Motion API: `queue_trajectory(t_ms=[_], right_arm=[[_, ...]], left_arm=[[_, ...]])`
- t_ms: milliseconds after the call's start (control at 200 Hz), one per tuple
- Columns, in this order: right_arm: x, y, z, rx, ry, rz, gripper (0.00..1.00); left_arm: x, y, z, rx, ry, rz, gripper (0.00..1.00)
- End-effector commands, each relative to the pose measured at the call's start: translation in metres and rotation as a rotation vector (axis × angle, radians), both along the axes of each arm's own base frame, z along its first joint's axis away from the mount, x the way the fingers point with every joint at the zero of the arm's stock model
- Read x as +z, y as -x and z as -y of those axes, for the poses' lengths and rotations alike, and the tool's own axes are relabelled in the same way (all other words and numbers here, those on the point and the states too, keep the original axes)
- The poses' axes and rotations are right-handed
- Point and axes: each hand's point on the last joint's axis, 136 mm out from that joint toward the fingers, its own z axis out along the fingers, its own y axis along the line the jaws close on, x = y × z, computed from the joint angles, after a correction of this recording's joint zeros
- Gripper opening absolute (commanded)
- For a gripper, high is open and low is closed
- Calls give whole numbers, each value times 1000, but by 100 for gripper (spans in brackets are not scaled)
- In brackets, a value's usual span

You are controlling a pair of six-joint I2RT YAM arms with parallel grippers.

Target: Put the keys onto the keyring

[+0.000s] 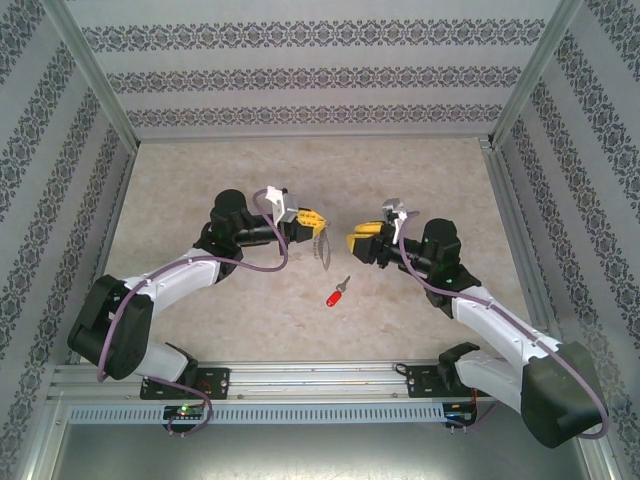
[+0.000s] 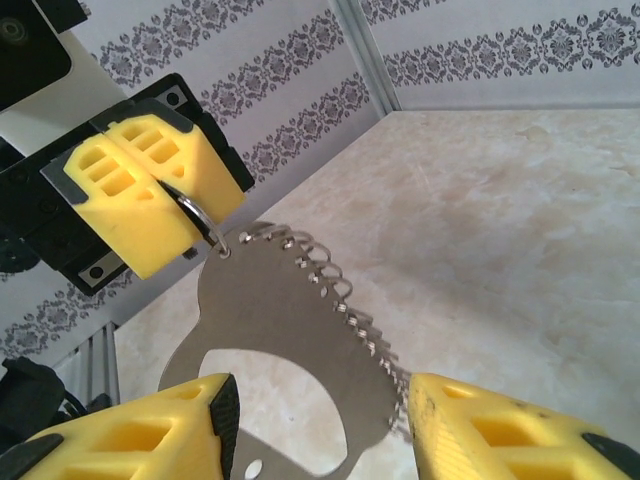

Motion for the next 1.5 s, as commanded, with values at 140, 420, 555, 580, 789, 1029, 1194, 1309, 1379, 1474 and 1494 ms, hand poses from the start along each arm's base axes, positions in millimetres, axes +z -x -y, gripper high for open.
queue_trajectory(t_ms=[140,420,555,580,789,1029,1194,1309,1379,1474,1494], right_arm=[[28,15,-11,125,21,129,49],[43,19,-28,269,-6,119,48],[45,22,-33,313,-14,115,44],[46,23,-34,326,-16,112,44],[41,27,-40,361,-11,94,43],[37,24,-45,359,-2,92,39],[37,21,-47,344,1,101,34],[39,18,-47,336,1,106,31],[40,17,-48,332,1,111,30],[43,16,-48,331,-1,118,29],[43,16,-49,330,0,117,29]], left_arm=[[11,19,2,-117,-50,63,0],[10,24,3,-148,-62,40,0],[11,27,3,-171,-71,23,0],[11,27,3,-174,-72,19,0],[15,27,4,-184,-60,20,0],[18,27,5,-190,-52,19,0],[19,28,5,-195,-50,21,0],[20,29,5,-196,-48,22,0],[20,28,5,-196,-47,22,0],[20,28,5,-197,-43,17,0],[20,27,5,-197,-42,14,0]])
